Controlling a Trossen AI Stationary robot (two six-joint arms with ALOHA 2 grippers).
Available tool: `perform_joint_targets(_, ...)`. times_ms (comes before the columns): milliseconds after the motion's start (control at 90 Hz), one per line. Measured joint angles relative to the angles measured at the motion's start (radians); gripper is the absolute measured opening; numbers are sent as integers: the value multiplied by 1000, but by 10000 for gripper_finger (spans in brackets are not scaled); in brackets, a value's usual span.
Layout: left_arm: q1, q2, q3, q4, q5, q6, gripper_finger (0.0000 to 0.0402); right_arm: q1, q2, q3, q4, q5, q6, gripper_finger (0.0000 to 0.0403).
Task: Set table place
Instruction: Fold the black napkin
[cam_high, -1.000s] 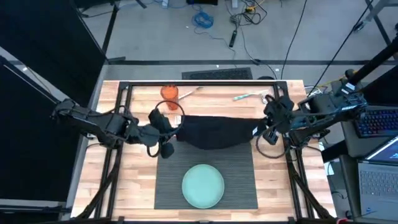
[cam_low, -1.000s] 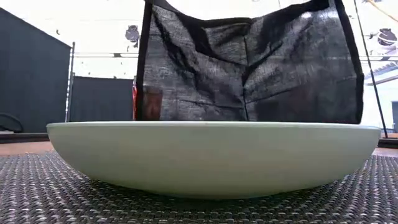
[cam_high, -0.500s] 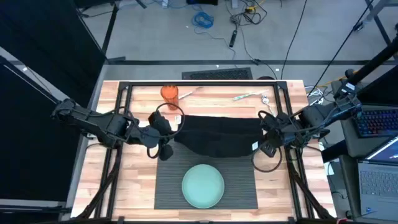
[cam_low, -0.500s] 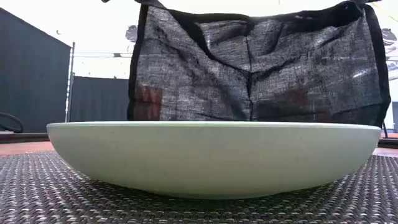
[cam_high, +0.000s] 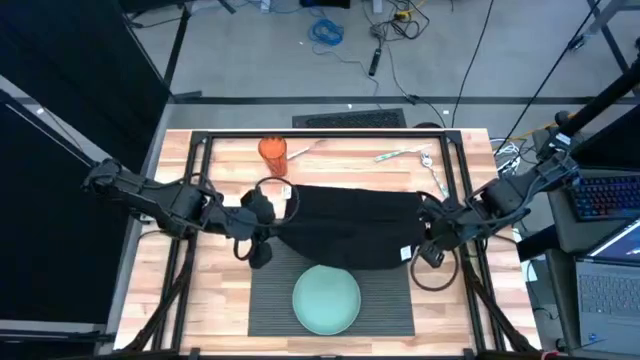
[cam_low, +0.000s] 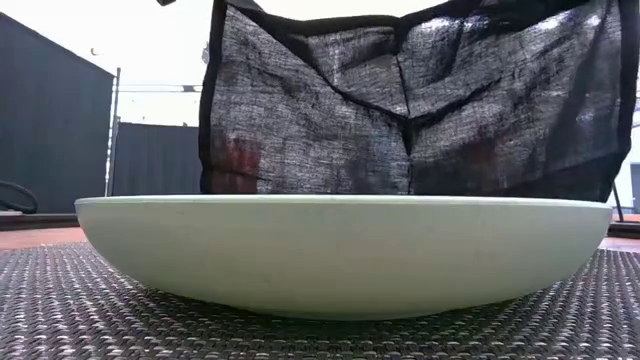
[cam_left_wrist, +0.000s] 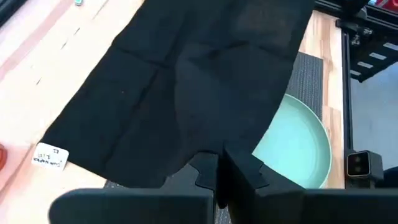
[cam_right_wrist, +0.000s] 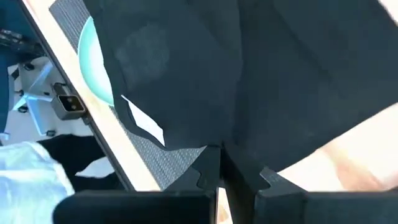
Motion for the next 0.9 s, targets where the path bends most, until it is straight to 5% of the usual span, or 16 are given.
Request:
perform_joint_targets(611,0,5,-92,3,111,-117,0,29,115,-13,0,-143,103,0)
perform_joint_targets(900,70,5,-94,2,73,-41,0,-45,38,-267,77,-196,109,0)
